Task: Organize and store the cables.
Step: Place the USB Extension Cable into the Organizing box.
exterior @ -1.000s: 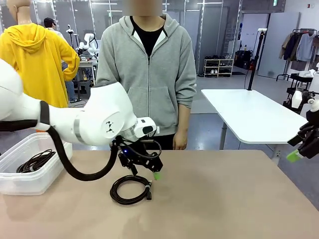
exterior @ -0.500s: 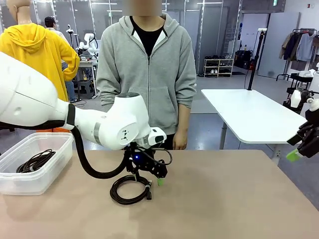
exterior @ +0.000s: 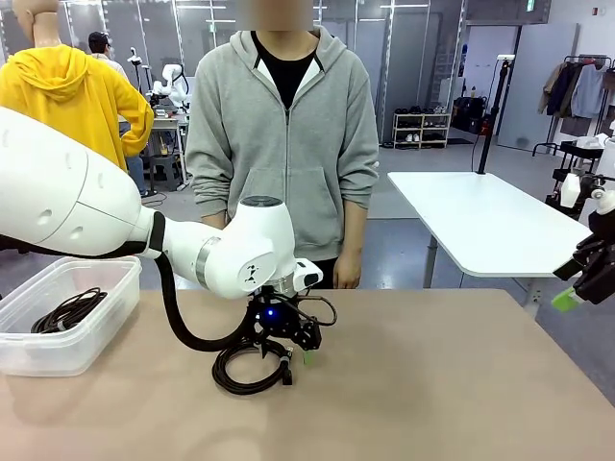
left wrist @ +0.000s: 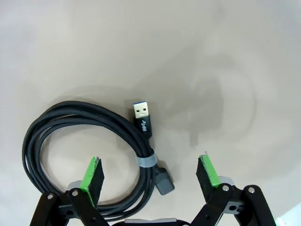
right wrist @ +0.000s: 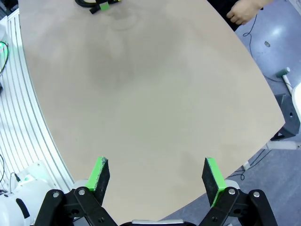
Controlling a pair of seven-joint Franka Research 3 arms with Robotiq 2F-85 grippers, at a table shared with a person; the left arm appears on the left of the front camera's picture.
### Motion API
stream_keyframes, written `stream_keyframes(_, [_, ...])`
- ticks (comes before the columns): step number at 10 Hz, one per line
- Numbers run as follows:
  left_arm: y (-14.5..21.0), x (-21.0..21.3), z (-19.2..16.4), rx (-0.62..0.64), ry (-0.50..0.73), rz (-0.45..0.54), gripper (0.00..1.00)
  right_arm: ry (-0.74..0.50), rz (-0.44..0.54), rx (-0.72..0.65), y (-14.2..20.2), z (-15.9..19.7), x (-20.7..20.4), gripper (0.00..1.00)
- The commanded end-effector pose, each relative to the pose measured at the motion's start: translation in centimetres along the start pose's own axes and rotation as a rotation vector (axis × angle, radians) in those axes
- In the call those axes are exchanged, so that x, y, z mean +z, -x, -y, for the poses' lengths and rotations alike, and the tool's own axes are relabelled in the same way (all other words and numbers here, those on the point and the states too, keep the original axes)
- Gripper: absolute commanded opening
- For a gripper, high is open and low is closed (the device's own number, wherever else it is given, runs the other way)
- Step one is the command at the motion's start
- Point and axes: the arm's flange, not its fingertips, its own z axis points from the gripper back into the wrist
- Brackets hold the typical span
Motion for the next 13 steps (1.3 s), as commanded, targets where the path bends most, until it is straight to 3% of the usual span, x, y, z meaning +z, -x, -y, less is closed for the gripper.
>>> stream_keyframes(1, [-0.6,-0.3,0.4,0.051,-0.03,0.007,1.0,-0.002,-0.02,-0.014,-0.4,0.1,0.1,1.0])
stream_keyframes(2, [-0.5,-0.7,0.4,0.024,-0.026,-0.01,0.87,-0.002,-0.02,-0.014,-0.4,0.1,0.1,1.0])
stream_keyframes(5, [-0.5,-0.5,0.7,0.046,-0.059,0.011,0.0,-0.002,-0.02,-0.014,-0.4,0.1,0.1,1.0])
stream_keyframes(8, [-0.4,-0.7,0.9,0.077,-0.091,0.014,0.04,-0.002,-0.02,-0.014,-0.4,0.1,0.1,1.0])
stream_keyframes(9, [-0.5,-0.6,1.0,0.082,-0.095,0.016,0.0,-0.002,-0.02,-0.014,-0.4,0.1,0.1,1.0])
stream_keyframes(13, [-0.6,1.2,0.8,0.117,-0.078,0.036,0.0,-0.002,-0.02,-0.014,-0.4,0.1,0.1,1.0])
